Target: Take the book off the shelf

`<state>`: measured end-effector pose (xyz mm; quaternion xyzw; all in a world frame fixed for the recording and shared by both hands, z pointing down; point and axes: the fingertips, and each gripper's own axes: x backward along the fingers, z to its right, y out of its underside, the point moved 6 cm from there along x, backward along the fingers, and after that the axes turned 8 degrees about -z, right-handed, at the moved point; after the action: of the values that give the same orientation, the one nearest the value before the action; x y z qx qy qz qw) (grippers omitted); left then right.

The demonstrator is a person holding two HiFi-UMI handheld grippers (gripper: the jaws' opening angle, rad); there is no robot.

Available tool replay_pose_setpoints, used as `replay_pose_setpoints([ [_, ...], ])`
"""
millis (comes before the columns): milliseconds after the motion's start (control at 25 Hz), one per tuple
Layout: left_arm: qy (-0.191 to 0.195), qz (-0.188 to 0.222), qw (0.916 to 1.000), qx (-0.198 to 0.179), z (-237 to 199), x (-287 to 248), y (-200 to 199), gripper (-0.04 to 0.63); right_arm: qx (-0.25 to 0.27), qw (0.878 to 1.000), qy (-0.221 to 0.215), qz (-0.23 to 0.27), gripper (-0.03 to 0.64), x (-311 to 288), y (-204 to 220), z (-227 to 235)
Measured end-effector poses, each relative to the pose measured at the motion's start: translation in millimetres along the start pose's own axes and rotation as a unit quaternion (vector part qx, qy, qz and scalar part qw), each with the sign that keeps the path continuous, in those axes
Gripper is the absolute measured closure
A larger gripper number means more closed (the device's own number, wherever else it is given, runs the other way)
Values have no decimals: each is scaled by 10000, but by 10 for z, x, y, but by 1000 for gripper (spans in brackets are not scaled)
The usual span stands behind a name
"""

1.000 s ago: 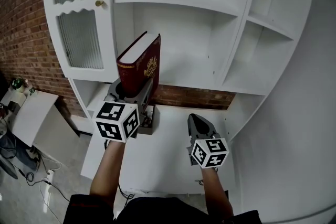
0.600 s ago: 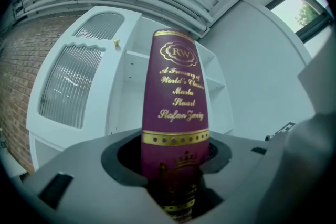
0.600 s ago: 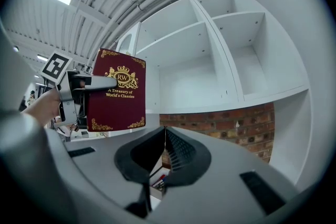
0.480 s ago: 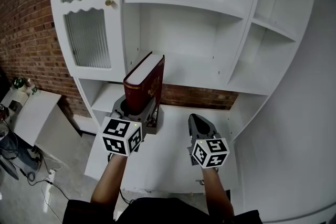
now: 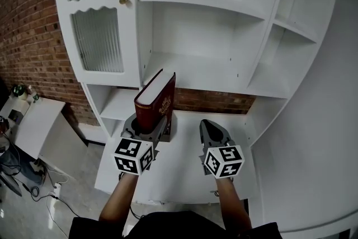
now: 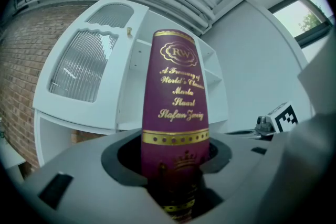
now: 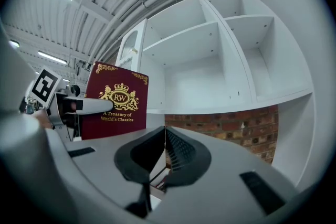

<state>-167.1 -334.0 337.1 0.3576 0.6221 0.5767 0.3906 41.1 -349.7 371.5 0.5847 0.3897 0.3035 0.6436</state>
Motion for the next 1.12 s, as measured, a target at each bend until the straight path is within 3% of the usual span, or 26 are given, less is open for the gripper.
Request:
replay_pose_setpoints([
  [440, 155, -27, 9999, 4, -114, 103, 234, 356, 250, 9996, 116, 10, 597, -6, -3, -272],
  [1120, 421, -148, 9990, 100, 188, 195, 384, 356, 255, 9990, 334, 133, 597, 386, 0, -304],
])
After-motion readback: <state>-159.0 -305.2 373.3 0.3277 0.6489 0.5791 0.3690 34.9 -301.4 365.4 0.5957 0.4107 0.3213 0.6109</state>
